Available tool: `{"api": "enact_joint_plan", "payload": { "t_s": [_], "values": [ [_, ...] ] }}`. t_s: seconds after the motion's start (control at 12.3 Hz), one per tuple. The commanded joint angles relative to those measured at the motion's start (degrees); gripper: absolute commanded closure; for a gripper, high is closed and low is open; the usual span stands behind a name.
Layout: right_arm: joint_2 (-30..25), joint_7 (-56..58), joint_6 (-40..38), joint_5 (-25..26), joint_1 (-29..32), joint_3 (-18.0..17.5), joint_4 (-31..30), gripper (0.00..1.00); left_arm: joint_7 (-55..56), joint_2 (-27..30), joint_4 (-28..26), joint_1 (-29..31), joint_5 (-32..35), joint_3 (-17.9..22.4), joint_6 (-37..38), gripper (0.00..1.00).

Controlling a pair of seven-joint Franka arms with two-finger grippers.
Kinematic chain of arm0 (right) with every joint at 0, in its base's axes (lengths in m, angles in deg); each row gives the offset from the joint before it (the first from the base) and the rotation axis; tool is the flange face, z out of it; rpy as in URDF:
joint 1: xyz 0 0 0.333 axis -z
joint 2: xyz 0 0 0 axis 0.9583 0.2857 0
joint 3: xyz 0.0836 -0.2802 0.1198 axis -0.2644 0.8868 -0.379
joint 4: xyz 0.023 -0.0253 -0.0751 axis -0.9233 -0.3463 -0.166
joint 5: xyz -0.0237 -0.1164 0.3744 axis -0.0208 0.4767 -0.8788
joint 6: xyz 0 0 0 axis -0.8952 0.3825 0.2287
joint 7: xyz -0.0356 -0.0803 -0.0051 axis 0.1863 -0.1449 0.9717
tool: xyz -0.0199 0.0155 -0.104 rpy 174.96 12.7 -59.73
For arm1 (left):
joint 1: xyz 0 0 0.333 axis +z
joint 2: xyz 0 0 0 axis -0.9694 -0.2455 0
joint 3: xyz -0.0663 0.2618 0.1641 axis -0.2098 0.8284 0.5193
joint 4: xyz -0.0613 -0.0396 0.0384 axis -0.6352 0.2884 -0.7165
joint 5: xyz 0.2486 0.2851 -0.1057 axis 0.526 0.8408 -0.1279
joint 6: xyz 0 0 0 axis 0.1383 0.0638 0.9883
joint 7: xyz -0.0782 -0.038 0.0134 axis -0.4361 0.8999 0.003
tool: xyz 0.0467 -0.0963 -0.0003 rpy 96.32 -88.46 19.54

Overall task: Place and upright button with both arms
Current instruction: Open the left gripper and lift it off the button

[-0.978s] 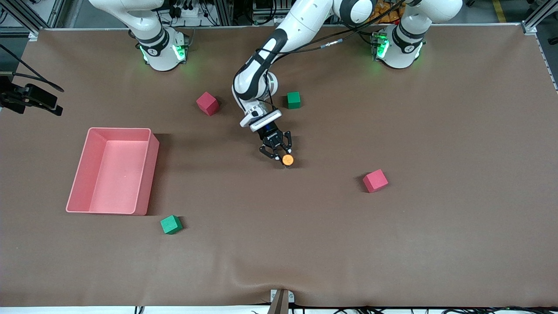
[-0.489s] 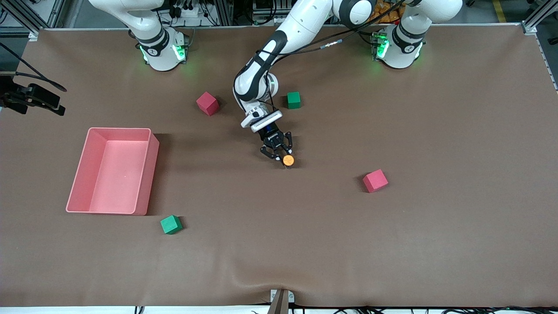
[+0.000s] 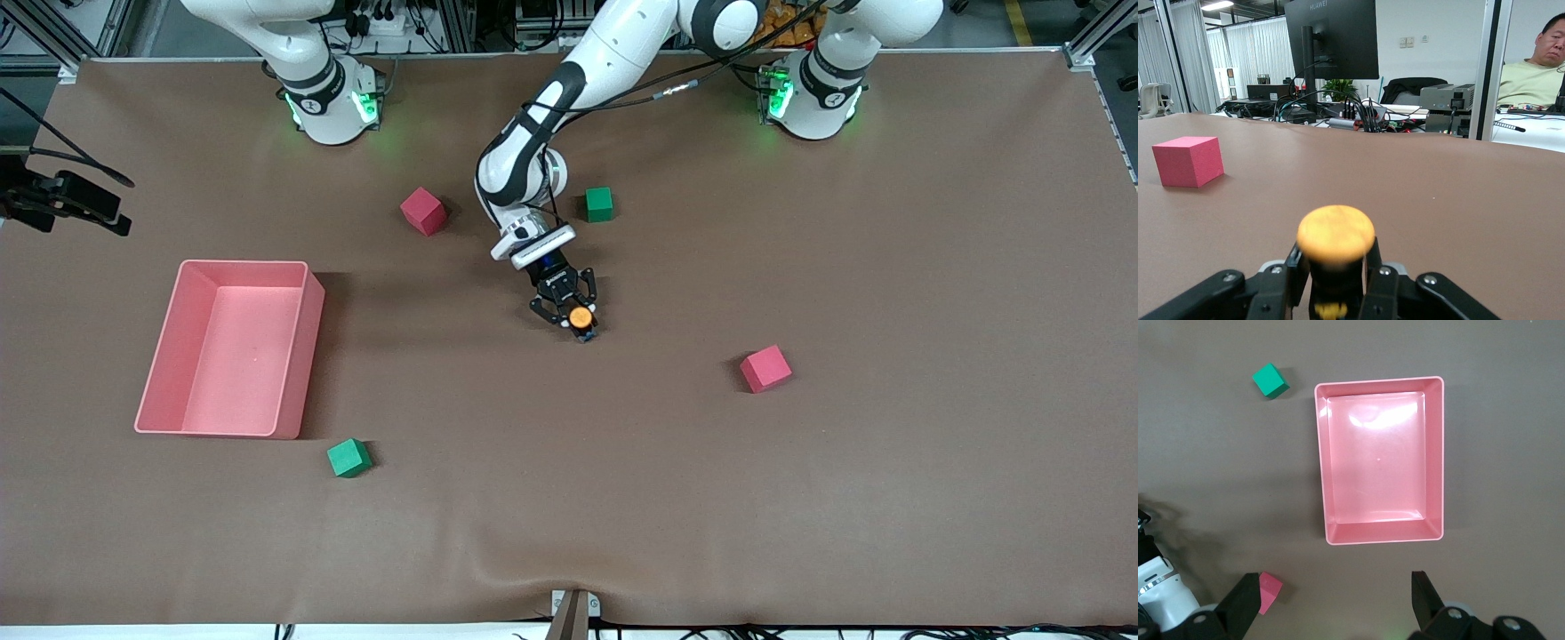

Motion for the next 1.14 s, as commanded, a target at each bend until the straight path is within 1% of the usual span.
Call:
{"api": "enact_joint_plan", "payload": {
  "t_s": [0.0, 0.08, 0.16, 0.57, 0.65, 0.81, 0.9, 1.06],
  "values": [
    [-0.6, -0.8, -0.06, -0.06, 2.57, -2.12, -0.44, 0.0, 1.88, -0.56, 0.95, -0.18, 1.41, -0.05, 0.44, 0.31],
    [-0.6, -0.8, -0.14, -0.06, 3.97, -3.7, -0.44, 0.0, 1.88, -0.39, 1.03, -0.1, 1.41, -0.58, 0.44, 0.15],
    [-0.6, -0.8, -0.14, -0.06, 4.51, -4.32, -0.44, 0.0, 1.88, 0.22, 1.03, -0.1, 1.32, -0.75, 0.44, 0.0],
    [-0.6, -0.8, -0.14, -0.06, 4.34, -4.33, -0.61, 0.0, 1.26, 3.21, 0.77, -0.18, 0.88, -3.12, 0.7, 0.0],
    [-0.69, -0.8, 0.03, -0.06, 4.16, -4.24, -0.87, 0.0, -0.91, 3.83, 0.77, -0.18, 0.88, -4.43, 1.05, 0.0],
    [-1.04, -0.71, 0.03, -0.06, 4.07, -4.24, -1.23, 0.0, -5.05, 5.67, 0.77, -0.18, -1.3, -4.8, 2.72, 0.0],
    [-1.13, -0.19, 0.03, 0.03, 4.07, -4.15, -1.31, 0.0, -7.59, 7.42, 0.77, -0.27, -2.62, -5.76, 3.51, 0.0],
    [-1.22, 2.44, 0.29, 0.12, 4.25, -4.06, -1.32, 0.0, -13.56, 11.2, 0.77, -0.1, -6.13, -6.03, 4.48, 0.0]
  ]
}}
